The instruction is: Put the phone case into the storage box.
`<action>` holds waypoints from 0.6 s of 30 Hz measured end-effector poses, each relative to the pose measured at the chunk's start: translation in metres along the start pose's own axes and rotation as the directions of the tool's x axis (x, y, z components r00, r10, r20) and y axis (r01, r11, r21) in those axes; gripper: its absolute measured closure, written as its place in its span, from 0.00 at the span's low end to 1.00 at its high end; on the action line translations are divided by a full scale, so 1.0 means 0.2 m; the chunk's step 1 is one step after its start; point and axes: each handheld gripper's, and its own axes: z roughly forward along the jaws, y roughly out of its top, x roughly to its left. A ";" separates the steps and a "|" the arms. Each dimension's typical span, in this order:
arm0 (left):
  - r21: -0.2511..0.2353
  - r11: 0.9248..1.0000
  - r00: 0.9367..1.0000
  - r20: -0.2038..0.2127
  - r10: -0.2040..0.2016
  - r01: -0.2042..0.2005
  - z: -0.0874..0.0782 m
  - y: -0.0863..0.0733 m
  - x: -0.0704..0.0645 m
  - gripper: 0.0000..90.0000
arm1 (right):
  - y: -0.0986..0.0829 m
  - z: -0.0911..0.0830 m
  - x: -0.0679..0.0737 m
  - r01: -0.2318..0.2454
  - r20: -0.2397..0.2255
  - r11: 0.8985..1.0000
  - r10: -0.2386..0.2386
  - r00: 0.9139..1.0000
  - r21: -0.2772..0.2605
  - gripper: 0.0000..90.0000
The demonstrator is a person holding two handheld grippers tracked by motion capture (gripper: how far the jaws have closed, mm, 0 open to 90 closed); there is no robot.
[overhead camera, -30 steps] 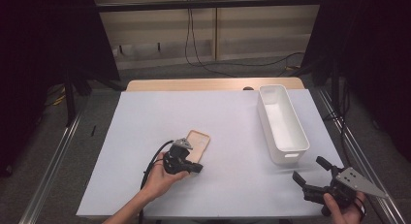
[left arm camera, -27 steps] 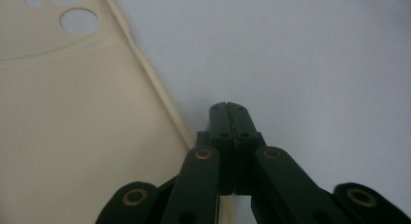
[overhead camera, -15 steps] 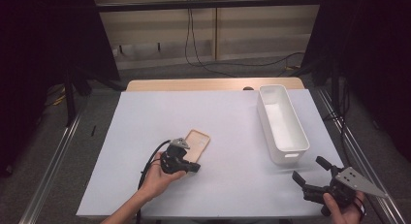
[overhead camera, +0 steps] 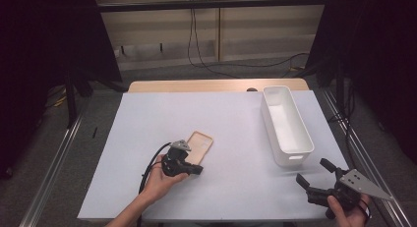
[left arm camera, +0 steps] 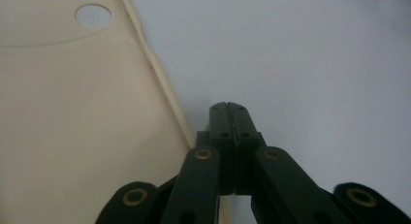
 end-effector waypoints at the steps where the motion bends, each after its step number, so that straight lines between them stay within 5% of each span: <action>1: -0.001 1.000 1.000 0.000 -0.002 0.002 0.00 0.00 0.00 1.00 | 0.00 0.00 0.00 0.002 -0.001 1.000 -0.002 1.000 0.000 0.01; 18: -0.071 0.997 1.000 0.002 -0.006 0.006 -0.06 0.01 -0.01 0.97 | 0.00 0.00 0.00 0.002 -0.003 1.000 -0.002 1.000 0.000 0.01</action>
